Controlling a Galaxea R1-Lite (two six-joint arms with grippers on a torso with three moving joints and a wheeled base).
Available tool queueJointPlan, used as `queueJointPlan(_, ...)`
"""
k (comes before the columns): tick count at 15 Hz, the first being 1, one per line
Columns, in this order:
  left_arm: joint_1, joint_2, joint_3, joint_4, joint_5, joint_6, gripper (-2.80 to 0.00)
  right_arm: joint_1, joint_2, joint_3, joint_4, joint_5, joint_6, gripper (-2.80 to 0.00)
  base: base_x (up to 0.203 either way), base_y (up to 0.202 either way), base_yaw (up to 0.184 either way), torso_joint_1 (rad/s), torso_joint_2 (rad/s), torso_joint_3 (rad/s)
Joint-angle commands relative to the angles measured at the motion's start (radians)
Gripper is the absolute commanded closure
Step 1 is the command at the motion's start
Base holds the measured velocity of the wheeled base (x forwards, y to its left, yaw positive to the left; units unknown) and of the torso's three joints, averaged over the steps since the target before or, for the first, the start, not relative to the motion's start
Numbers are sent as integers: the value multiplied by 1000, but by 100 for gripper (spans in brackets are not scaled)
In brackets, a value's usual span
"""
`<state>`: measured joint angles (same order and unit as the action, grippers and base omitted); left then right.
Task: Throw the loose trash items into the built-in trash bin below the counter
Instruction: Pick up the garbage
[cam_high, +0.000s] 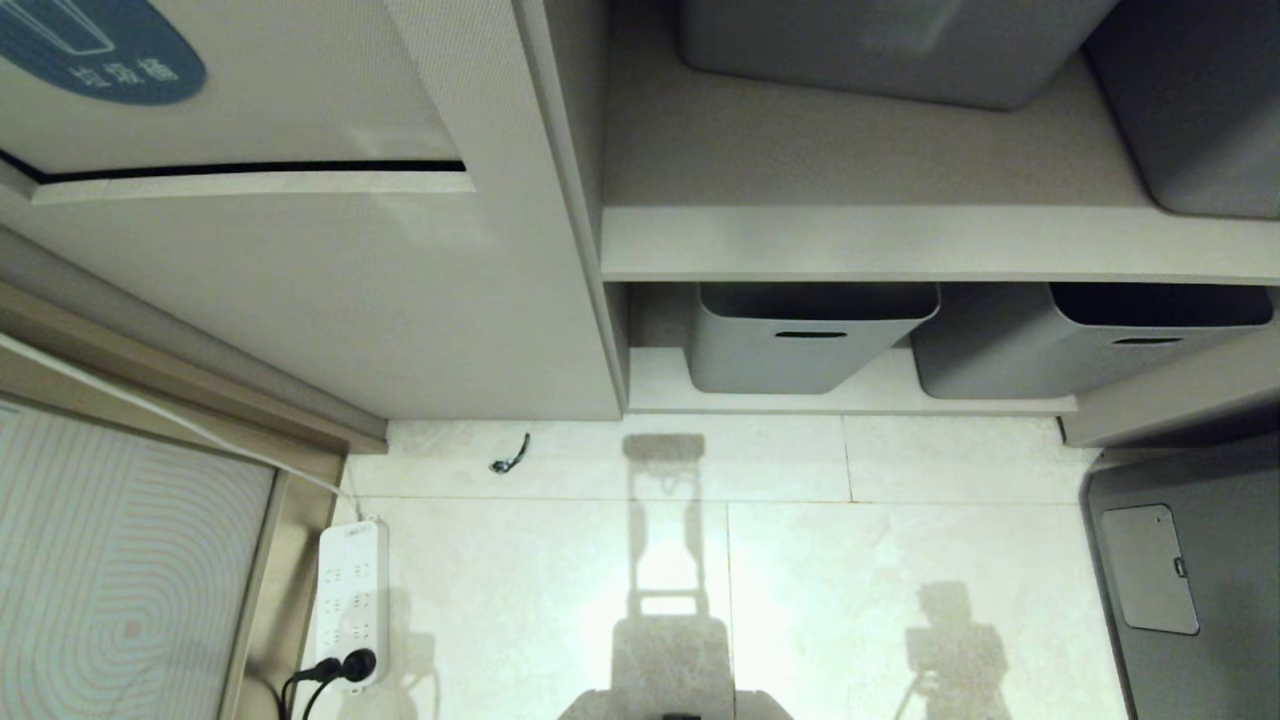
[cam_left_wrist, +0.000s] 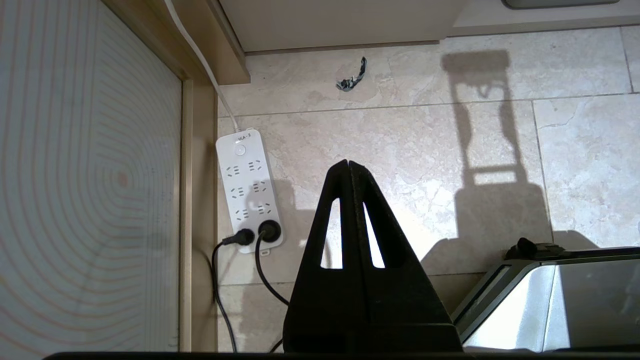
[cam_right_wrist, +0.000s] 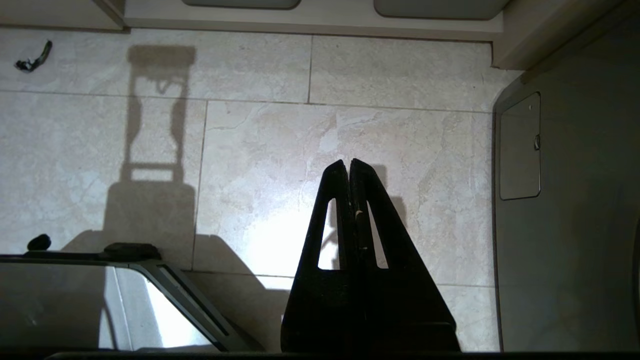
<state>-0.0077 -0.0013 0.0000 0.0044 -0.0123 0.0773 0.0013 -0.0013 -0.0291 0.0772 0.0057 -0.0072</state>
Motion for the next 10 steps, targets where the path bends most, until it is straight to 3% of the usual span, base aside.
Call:
queueJointPlan(1,0,0,0,-1,-3,4,0,0,0,0,1,0,0,0,0,0,0,0,0,0)
queueJointPlan(6,0,64,-52,19,-28,4,0,0,1,-1,1,0,0,0,0,0,0,0,0,0)
queueJointPlan(10,-1,479,-225,33,-82,-6,0,0,1,0,0,0,0,0,0,0,0,0,0,0)
